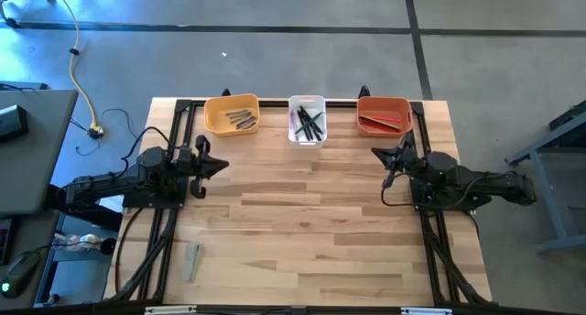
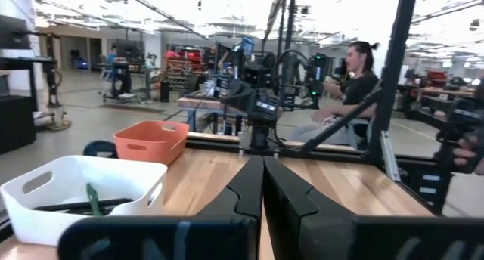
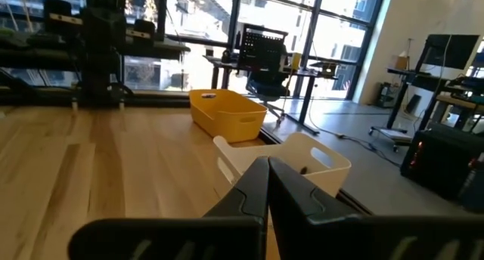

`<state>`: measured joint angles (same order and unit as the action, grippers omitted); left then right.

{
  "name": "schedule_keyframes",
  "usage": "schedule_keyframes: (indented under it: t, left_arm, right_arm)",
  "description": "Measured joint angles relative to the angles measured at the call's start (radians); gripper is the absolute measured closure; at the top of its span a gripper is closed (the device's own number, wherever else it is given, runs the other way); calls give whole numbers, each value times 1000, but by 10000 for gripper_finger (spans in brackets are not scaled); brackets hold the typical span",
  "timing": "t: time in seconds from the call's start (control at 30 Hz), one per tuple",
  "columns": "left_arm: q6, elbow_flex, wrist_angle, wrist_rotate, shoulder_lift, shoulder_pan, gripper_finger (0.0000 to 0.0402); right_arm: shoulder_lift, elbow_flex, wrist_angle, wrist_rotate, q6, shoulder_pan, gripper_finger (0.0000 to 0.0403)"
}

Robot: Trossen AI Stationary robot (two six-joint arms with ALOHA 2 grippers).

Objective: Sort crayons/erasers/pens/pencils in bins
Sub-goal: Return to Home Position

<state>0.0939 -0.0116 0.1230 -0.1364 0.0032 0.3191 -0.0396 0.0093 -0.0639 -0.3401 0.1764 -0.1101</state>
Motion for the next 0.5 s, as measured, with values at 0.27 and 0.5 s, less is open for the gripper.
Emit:
schedule_keyframes:
  t: [0.27, 0.5]
  left_arm:
    - [-1, 0, -20, -5, 0, 0, 401]
    - [-26, 0, -46, 60, 0, 0, 401]
  right_arm:
    - [-7, 0, 0, 0, 7, -1, 403]
    - [-7, 0, 0, 1, 7, -1, 403]
